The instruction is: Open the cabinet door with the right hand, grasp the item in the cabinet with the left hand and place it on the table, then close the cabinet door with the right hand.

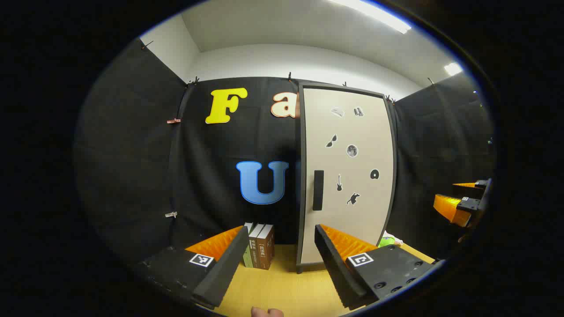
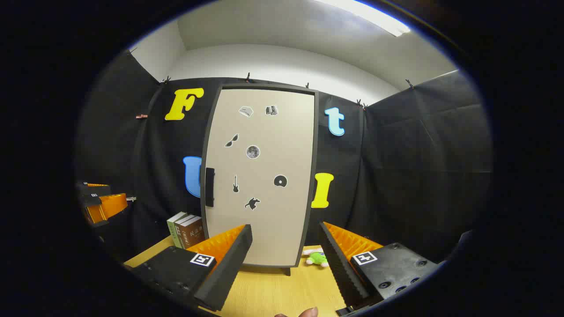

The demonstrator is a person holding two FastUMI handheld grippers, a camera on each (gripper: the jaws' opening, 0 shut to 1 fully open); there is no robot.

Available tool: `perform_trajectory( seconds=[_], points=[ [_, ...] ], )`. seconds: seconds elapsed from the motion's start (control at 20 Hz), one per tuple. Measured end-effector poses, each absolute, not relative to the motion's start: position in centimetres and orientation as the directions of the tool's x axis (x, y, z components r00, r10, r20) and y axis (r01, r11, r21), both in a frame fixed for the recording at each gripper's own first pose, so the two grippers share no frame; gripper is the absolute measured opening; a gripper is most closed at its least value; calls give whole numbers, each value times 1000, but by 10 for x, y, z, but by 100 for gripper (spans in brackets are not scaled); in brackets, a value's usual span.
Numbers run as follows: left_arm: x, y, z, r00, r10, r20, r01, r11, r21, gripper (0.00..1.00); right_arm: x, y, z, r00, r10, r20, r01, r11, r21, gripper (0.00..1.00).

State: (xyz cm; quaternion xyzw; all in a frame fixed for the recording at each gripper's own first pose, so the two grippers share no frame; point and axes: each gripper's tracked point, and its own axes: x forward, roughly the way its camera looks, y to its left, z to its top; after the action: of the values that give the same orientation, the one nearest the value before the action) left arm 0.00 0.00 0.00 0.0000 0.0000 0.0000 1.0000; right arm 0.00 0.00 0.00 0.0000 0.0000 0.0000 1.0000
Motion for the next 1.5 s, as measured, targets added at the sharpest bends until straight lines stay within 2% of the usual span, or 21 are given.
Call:
perform_trajectory(
  seconds=[0.9,1.5],
  points=[
    [10,13,-5,1000,9,-7,-9,1000,-7,94,11,24,-5,999,29,-14,-29,1000,8,97],
    [13,53,-15,999,39,-15,-39,999,-1,95,53,107,2,994,109,13,-109,993,33,97]
  ],
)
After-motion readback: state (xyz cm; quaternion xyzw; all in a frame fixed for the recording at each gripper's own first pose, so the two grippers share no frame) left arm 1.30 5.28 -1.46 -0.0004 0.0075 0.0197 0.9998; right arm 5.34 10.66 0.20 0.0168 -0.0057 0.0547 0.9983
